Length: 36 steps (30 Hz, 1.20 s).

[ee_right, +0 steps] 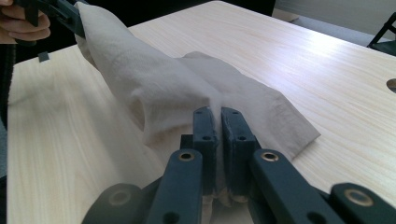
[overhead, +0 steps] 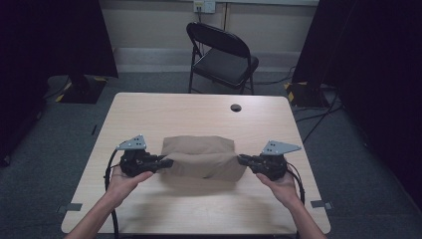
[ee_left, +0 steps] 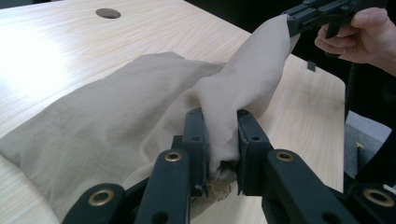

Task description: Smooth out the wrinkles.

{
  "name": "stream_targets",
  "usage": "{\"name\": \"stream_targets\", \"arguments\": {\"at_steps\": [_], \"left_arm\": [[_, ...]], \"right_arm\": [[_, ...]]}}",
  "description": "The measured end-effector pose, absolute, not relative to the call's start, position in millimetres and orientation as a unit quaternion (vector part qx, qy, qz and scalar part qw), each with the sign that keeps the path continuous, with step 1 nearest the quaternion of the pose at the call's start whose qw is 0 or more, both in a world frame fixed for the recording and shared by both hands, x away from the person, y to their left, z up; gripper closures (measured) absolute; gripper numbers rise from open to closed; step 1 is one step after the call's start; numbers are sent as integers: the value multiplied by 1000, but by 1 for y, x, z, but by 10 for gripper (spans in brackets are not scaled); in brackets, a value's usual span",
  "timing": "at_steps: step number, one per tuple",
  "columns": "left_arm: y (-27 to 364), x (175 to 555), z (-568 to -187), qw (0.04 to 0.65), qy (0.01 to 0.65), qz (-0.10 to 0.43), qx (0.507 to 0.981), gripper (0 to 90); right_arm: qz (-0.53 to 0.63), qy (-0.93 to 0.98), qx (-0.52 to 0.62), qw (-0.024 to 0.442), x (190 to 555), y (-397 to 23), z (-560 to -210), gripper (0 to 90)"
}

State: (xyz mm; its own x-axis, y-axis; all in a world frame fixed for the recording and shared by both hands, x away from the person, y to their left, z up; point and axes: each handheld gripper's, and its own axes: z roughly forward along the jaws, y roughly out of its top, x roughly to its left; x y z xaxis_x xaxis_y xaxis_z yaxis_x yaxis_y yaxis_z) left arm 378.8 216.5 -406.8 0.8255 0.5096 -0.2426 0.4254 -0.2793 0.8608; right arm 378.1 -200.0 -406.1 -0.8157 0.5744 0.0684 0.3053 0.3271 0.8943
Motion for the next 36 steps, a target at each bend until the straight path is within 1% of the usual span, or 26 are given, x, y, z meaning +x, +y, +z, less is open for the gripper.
{"name": "stream_targets", "arguments": {"at_steps": [16, 18, 20, 23, 25, 28, 30, 34, 36], "left_arm": [[217, 384, -412, 522, 307, 42, 795, 757], [218, 384, -413, 521, 312, 44, 793, 740], [219, 384, -414, 521, 315, 46, 792, 693], [220, 384, -416, 520, 320, 48, 790, 654], [219, 384, -418, 517, 324, 58, 790, 659], [219, 384, -419, 515, 318, 67, 793, 748], [219, 385, -419, 520, 320, 62, 790, 769], [220, 390, -420, 525, 328, 61, 783, 773], [220, 396, -420, 523, 334, 60, 782, 773]], "right_arm": [[505, 802, 290, 130, 395, -194, -413, 857], [504, 802, 292, 130, 397, -193, -414, 859], [504, 802, 293, 129, 399, -192, -414, 859], [504, 801, 295, 128, 401, -191, -414, 860], [505, 801, 295, 127, 402, -189, -414, 860], [505, 801, 295, 127, 402, -188, -415, 861], [505, 802, 294, 127, 402, -188, -414, 861], [504, 801, 295, 128, 404, -188, -414, 860], [505, 798, 302, 129, 412, -186, -416, 860]]}}
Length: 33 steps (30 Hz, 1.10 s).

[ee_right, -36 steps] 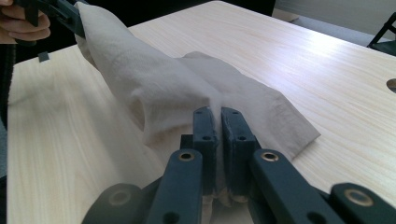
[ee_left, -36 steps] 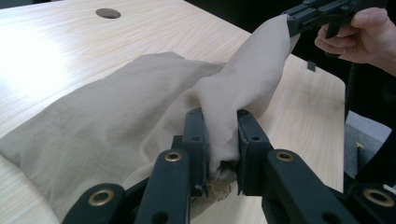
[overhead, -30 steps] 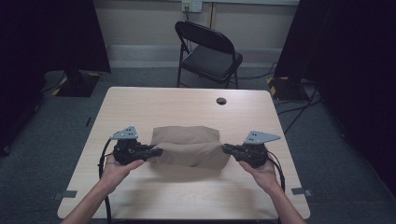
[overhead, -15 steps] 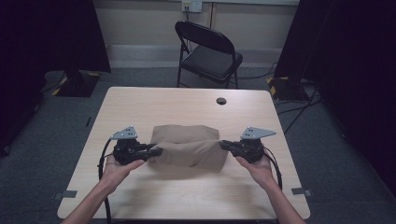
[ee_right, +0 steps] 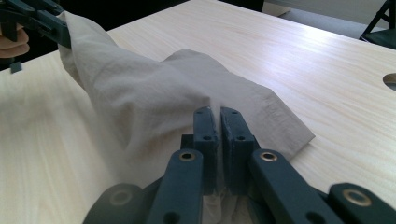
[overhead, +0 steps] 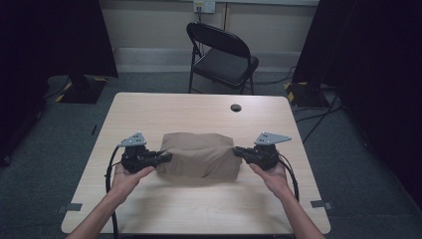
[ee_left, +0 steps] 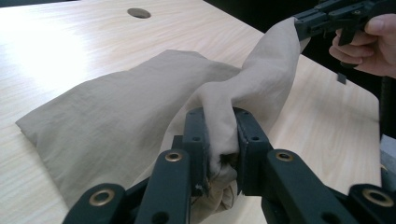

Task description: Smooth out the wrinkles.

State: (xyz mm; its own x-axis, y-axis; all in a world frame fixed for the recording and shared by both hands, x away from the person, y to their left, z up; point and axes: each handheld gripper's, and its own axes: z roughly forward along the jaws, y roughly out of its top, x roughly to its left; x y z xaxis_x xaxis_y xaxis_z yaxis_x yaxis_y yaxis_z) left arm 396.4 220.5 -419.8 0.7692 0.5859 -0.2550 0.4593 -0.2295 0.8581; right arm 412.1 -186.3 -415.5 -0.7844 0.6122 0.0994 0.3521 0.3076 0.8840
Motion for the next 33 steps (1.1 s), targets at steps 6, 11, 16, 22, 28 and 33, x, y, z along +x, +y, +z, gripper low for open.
{"name": "stream_targets", "arguments": {"at_steps": [6, 11, 16, 22, 28, 33], "left_arm": [[222, 413, -426, 520, 358, 57, 774, 773], [223, 429, -433, 509, 373, 63, 773, 773], [221, 448, -435, 500, 385, 74, 772, 773], [217, 459, -438, 493, 394, 81, 772, 773], [216, 470, -446, 485, 406, 85, 770, 773], [214, 477, -453, 480, 412, 86, 770, 773]], "right_arm": [[505, 793, 317, 130, 429, -182, -422, 858], [499, 791, 331, 127, 443, -179, -432, 858], [490, 790, 345, 131, 459, -174, -437, 858], [486, 786, 360, 127, 469, -174, -448, 858], [480, 786, 366, 133, 473, -171, -453, 856], [474, 788, 369, 137, 476, -170, -457, 854]]}}
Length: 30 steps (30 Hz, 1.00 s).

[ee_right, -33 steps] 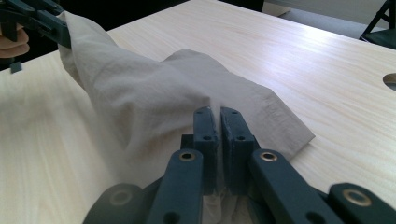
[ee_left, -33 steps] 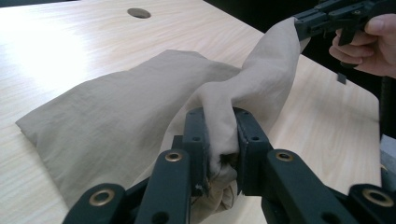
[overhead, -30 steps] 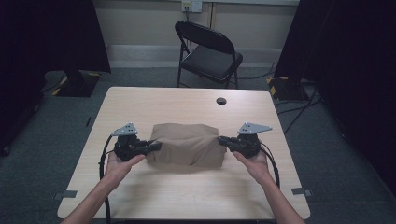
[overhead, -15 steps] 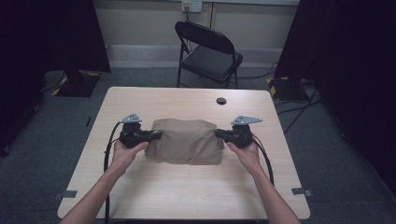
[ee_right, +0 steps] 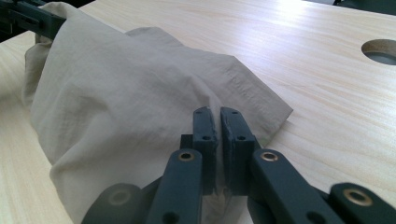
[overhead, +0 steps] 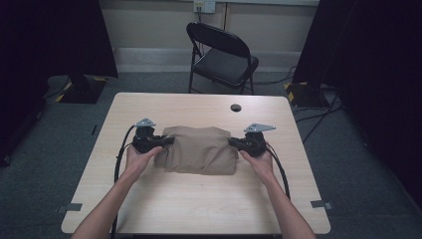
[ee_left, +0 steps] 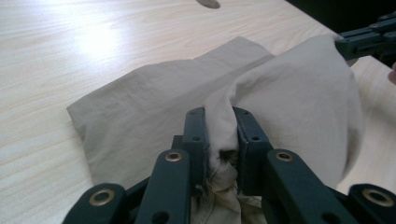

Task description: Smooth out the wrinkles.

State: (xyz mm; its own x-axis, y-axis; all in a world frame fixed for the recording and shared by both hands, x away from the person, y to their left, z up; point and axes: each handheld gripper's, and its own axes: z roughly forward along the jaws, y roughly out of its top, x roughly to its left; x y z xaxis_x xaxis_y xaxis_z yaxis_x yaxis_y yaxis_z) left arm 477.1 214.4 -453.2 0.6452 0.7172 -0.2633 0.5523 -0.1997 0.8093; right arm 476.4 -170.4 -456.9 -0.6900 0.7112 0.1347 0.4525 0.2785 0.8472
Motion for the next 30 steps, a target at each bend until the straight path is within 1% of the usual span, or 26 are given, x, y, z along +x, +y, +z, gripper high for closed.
{"name": "stream_targets", "arguments": {"at_steps": [13, 18, 30], "left_arm": [[210, 485, -474, 450, 429, 90, 778, 772], [208, 483, -479, 438, 425, 97, 786, 772], [207, 476, -486, 425, 417, 87, 799, 774]], "right_arm": [[462, 785, 387, 146, 484, -163, -468, 831], [455, 787, 389, 148, 485, -161, -472, 817], [443, 795, 389, 145, 486, -156, -478, 779]]}}
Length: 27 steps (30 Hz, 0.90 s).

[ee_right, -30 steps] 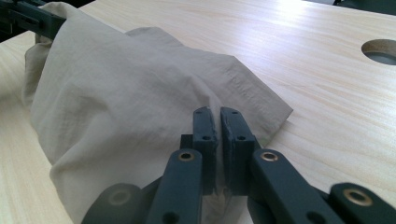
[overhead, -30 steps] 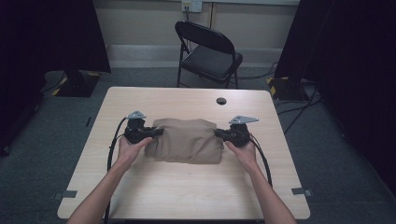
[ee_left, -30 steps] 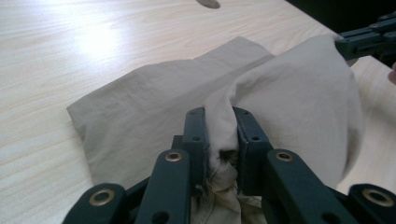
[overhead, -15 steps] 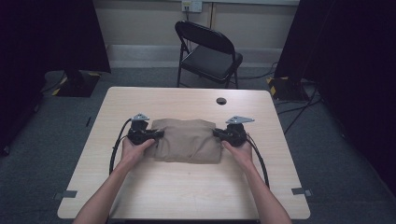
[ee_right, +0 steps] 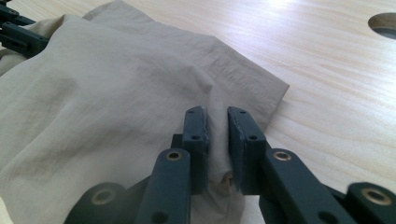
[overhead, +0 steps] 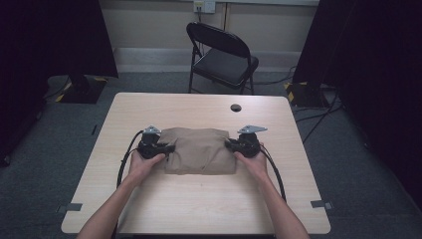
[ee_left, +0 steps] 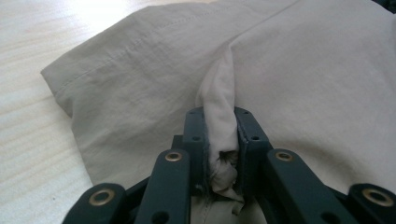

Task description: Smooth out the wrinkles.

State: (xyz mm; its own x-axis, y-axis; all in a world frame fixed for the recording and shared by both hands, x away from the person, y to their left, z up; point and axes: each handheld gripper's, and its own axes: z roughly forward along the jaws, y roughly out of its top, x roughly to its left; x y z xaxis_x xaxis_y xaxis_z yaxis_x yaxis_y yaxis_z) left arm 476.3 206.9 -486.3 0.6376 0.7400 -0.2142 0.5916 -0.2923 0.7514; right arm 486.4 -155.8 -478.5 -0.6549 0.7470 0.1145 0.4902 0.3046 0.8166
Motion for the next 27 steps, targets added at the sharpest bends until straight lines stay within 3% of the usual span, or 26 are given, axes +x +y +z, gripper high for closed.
{"name": "stream_targets", "arguments": {"at_steps": [16, 27], "left_arm": [[206, 452, -483, 404, 394, 57, 823, 776], [214, 450, -473, 448, 396, 64, 799, 733]], "right_arm": [[426, 813, 373, 136, 476, -152, -483, 778], [429, 813, 371, 137, 473, -154, -486, 774]]}}
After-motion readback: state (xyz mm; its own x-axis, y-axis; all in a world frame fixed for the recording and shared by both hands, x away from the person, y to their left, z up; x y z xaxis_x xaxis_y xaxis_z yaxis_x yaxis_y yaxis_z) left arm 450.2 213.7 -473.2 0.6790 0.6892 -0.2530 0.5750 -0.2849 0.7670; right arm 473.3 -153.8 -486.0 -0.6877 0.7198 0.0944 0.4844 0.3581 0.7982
